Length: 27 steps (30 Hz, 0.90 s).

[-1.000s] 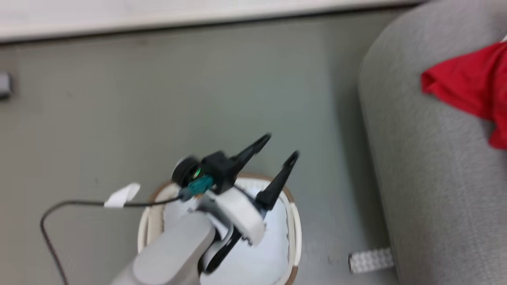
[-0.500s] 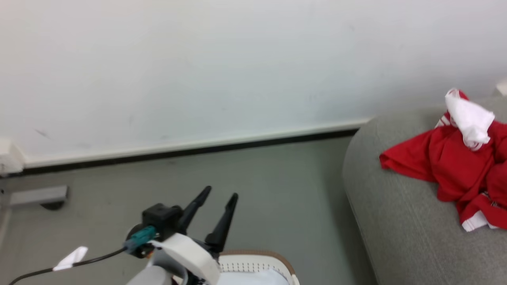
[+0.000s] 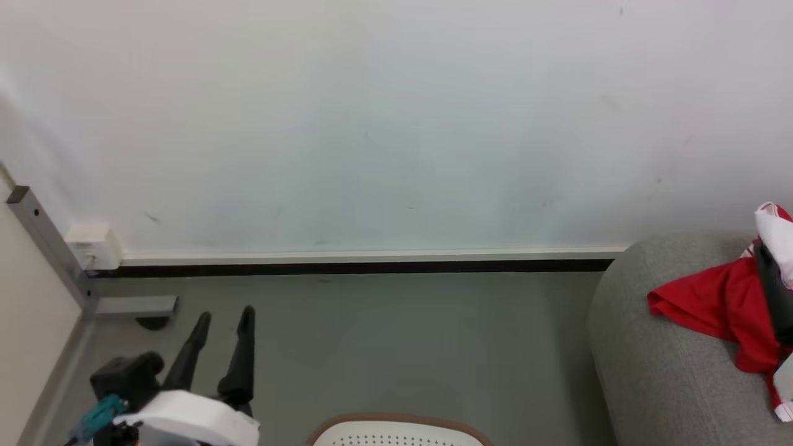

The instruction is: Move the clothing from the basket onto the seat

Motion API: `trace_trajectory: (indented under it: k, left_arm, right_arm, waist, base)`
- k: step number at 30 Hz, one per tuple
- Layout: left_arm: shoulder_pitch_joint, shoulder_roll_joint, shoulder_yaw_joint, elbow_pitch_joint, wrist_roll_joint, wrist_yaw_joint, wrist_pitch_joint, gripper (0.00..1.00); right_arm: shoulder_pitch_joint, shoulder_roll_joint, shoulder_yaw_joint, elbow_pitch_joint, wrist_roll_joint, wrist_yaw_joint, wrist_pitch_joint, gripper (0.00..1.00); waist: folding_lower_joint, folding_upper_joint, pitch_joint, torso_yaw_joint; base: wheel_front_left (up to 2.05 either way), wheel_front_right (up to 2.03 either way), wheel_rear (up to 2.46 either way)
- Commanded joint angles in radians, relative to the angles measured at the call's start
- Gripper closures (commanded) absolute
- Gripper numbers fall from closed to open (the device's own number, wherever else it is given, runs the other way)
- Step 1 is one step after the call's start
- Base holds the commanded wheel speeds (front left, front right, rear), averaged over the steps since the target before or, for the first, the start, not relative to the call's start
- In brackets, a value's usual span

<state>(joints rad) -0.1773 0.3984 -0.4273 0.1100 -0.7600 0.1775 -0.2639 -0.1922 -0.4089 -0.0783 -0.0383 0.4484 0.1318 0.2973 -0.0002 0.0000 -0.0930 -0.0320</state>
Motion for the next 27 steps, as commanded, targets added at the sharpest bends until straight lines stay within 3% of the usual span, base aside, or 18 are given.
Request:
trace_trajectory:
  k: [1, 4, 10, 18, 27]
  left_arm:
    - [0.036, -0.004, 0.027, -0.009, 0.014, 0.005, 0.000, 0.00]
    - [0.087, -0.032, 0.094, -0.024, 0.066, 0.015, 0.000, 0.00]
    - [0.161, -0.096, 0.178, 0.003, 0.176, -0.005, 0.000, 0.00]
    - [0.232, -0.227, 0.310, 0.082, 0.361, -0.099, -0.001, 0.00]
    - [0.254, -0.323, 0.437, 0.136, 0.496, -0.222, -0.001, 0.00]
  right_arm:
    - [0.037, 0.034, -0.014, -0.012, -0.034, -0.002, -0.033, 0.00]
    - [0.090, 0.135, -0.025, 0.000, -0.067, -0.002, -0.120, 0.00]
    - [0.179, 0.231, -0.006, 0.056, -0.118, -0.002, -0.294, 0.00]
    - [0.239, 0.261, 0.152, 0.231, -0.112, -0.002, -0.524, 0.00]
    - [0.199, 0.300, 0.193, 0.316, -0.126, -0.002, -0.563, 0.00]
  waist:
    - [0.0002, 0.0000, -0.011, 0.015]
    - [0.0002, 0.0000, -0.016, 0.029]
    - [0.0002, 0.0000, -0.023, 0.046]
    - [0.0002, 0.0000, -0.017, 0.026]
    - [0.0002, 0.0000, -0.006, -0.028]
  base:
    - [0.00, 0.00, 0.00]
    - [0.00, 0.00, 0.00]
    - [0.00, 0.00, 0.00]
    - [0.00, 0.00, 0.00]
    - [0.00, 0.00, 0.00]
